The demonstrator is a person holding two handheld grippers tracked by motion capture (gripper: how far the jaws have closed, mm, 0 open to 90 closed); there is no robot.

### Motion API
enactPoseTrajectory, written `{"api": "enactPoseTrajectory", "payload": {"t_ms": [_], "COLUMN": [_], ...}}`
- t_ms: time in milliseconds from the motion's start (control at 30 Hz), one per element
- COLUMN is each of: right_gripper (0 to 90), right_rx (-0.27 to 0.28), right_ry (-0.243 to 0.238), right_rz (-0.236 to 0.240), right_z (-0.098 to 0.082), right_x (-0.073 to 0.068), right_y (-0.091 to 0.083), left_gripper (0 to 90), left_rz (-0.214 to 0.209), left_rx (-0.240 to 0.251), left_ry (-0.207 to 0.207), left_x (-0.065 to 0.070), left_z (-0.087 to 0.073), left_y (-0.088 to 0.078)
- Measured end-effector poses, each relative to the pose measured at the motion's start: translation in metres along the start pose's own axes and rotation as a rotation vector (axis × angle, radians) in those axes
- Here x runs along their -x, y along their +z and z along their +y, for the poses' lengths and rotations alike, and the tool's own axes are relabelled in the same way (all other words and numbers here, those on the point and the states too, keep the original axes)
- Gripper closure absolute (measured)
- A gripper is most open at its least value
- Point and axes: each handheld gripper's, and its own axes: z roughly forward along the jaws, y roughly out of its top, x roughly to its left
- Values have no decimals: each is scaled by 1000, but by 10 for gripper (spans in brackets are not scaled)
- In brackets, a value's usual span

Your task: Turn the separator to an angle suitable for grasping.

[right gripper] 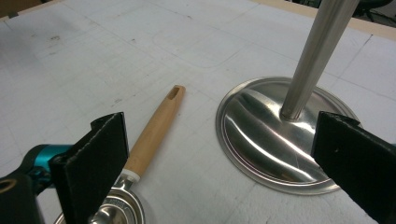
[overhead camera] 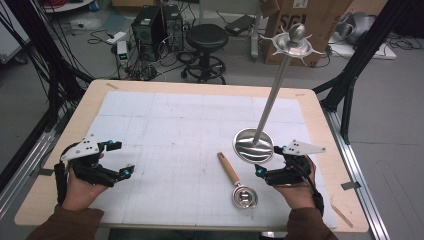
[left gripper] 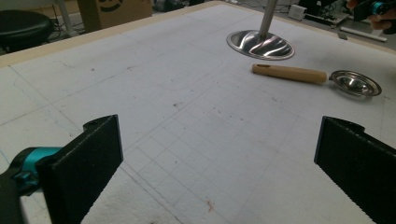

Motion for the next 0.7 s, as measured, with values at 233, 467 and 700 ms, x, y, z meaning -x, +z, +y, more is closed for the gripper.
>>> {"api": "enactPoseTrajectory", "payload": {"t_ms": [233,467,700], "right_gripper": [29,29,29], "right_rx": [-14,-23,-62], "right_ry": [2,-29,-37], "right_rz": [10,19,27], "right_z": [0,7,8], "right_x": [-3,-14,-21], "right_y": [3,7,16], "left_gripper": [16,16,16], "left_rz": [-6,-8,-8], "left_rx": [-7,1,0], "left_ry": [0,2,8], "left_x": [1,2,2], "left_z": [-2,-2,0], "left_y": [0,-2,-1]}}
